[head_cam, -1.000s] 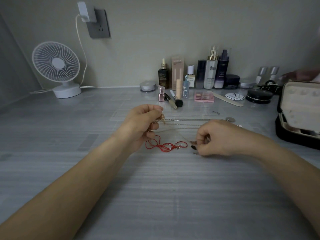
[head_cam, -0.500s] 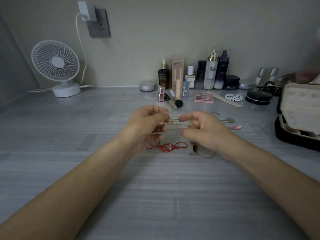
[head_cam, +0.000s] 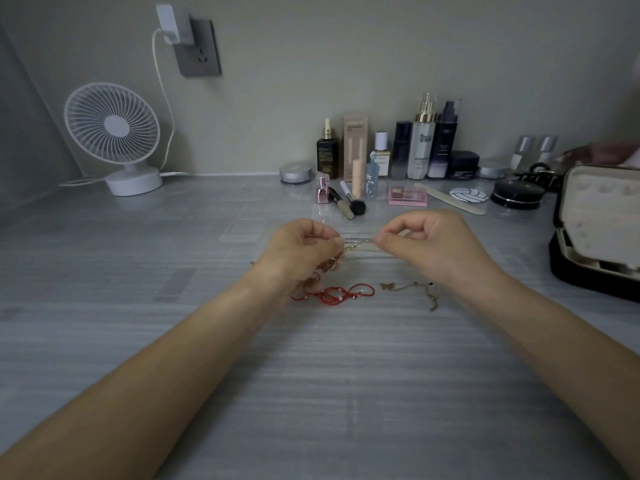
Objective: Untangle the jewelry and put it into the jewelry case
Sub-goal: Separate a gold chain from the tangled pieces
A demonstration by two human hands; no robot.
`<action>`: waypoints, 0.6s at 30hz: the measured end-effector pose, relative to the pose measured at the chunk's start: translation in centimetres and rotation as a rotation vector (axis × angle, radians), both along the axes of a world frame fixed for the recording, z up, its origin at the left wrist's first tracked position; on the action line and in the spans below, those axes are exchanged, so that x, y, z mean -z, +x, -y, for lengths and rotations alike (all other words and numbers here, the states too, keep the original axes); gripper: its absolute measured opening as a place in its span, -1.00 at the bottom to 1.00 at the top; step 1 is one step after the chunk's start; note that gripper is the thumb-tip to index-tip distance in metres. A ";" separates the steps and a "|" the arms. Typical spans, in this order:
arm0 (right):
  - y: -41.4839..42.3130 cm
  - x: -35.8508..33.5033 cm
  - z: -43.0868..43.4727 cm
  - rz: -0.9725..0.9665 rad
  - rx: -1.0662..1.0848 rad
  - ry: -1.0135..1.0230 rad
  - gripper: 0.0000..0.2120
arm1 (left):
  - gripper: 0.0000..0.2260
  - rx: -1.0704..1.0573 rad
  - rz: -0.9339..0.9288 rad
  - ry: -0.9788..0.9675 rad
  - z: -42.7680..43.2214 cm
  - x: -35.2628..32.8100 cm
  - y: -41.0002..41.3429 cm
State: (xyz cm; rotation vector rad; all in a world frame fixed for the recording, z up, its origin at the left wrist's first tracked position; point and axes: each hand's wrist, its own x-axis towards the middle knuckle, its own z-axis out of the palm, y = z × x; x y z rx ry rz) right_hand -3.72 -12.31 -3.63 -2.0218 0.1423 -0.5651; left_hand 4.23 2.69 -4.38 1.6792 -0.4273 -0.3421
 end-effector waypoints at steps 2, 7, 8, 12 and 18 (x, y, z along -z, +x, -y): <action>0.0 0.0 0.1 0.018 0.013 0.020 -0.91 | -0.92 0.010 0.017 0.027 0.0 0.1 0.0; 0.2 0.2 0.3 -0.020 0.029 0.086 -0.82 | -0.94 0.052 0.057 0.072 -0.1 0.0 -0.1; 0.2 0.2 0.4 -0.026 0.031 0.112 -0.82 | -0.94 0.064 0.071 0.080 0.0 0.0 -0.2; 0.3 0.0 0.7 -0.035 0.011 0.181 -0.82 | -0.97 0.136 0.155 0.084 0.2 0.1 -0.6; 0.3 0.1 0.7 -0.097 0.016 0.165 -0.86 | -0.89 0.159 0.176 0.066 0.5 0.6 -0.7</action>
